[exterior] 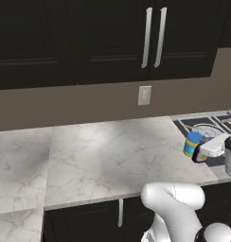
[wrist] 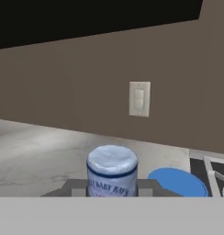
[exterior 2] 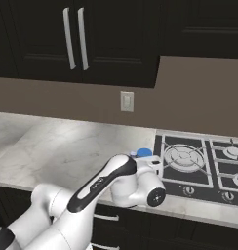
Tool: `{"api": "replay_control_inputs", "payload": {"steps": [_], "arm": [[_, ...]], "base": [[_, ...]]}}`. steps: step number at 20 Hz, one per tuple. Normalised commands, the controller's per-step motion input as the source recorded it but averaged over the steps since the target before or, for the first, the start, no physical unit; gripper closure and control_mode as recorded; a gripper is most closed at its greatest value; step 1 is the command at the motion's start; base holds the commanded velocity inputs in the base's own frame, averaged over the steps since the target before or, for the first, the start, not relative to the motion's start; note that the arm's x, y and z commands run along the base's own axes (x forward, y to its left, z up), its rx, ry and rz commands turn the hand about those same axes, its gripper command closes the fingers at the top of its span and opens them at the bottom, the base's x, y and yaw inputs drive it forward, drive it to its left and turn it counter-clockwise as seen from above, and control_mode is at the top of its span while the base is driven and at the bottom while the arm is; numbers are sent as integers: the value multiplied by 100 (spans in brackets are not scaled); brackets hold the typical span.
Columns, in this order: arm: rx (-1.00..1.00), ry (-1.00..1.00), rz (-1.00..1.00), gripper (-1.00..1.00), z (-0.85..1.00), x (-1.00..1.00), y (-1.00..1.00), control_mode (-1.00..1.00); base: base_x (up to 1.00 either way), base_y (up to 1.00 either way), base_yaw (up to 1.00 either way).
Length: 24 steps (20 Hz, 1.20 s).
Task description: Take 2 condiments from the cabinet and move them on the counter near the stove.Make sure the condiments are lined up with each other, next to each other.
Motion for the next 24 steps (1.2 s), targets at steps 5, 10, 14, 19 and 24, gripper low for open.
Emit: {"api": "replay_control_inputs", "payload": {"steps": [5, 10, 14, 19, 24], "arm": [[0, 0, 0, 100, -6, 12, -16, -100], [0, 0, 0, 100, -12, 15, -17, -100], [0, 0, 0, 100, -14, 15, -15, -100], [0, 0, 0, 100, -15, 19, -13, -100], [-1, 0, 0, 100, -18, 21, -5, -100]], "base": [[0, 0, 0], [0, 0, 0], [0, 0, 0], [0, 0, 0], [0, 0, 0]]}}
